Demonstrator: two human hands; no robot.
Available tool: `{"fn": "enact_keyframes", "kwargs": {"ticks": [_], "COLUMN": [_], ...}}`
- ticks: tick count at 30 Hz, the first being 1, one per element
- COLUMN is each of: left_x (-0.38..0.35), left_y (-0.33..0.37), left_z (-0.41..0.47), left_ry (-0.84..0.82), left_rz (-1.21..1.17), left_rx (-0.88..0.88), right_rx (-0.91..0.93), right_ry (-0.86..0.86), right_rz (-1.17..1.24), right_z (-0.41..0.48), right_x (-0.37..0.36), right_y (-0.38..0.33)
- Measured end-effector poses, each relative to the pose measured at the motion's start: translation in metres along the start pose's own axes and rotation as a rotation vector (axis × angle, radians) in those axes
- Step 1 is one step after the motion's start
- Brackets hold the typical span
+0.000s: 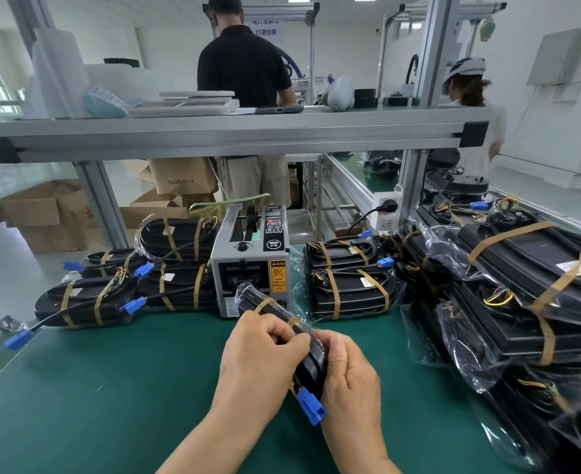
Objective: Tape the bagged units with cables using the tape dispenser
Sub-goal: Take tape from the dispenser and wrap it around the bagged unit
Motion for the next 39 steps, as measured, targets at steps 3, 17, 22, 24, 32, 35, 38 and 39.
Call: {"fn": "enact_keyframes", "kwargs": {"ticks": [3, 17, 22, 24, 32, 35, 38, 39], "left_x": [0.001, -0.001, -0.002, -0.002, 0.018, 0.028, 0.029, 0.026], "left_y": [-0.001, -0.005, -0.012, -0.014, -0.037, -0.051, -0.061, -0.063], "left_z": [0.001, 0.011, 0.01, 0.011, 0.029, 0.049, 0.076, 0.085], "left_ry": [0.042, 0.054, 0.009, -0.018, -0.012, 0.088, 0.162, 0.165], "left_rz": [0.008, -0.073, -0.129, -0.157, -0.479, -0.628, -0.668, -0.675], "left_rx": [0.051, 0.023, 0.025, 0.04, 0.214, 0.295, 0.397, 0.441], "right_rx": [0.009, -0.041, 0.07, 0.125, 0.053, 0.092, 0.1, 0.108], "right_ry": [0.008, -0.082, -0.269, -0.42, -0.802, -0.817, -0.809, -0.789], "right_rz": [0.003, -0.027, -0.268, -0.458, -0.707, -0.685, -0.677, -0.688], "right_z": [0.0, 0.013, 0.056, 0.07, 0.08, 0.081, 0.083, 0.083], "right_x": [0.0, 0.008, 0.003, -0.013, -0.054, -0.053, -0.053, -0.051], "right_y": [0.002, -0.009, -0.052, -0.064, -0.042, -0.04, -0.04, -0.04]}}
Point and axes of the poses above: each hand's wrist, its own z-axis towards the middle knuckle, its own x-axis out of the back of the hand, y = z × x, the point moved 3 cm from there along z, towards the middle knuckle, and after that the axes turned 2 degrees about -x, right-handed, at the moved point
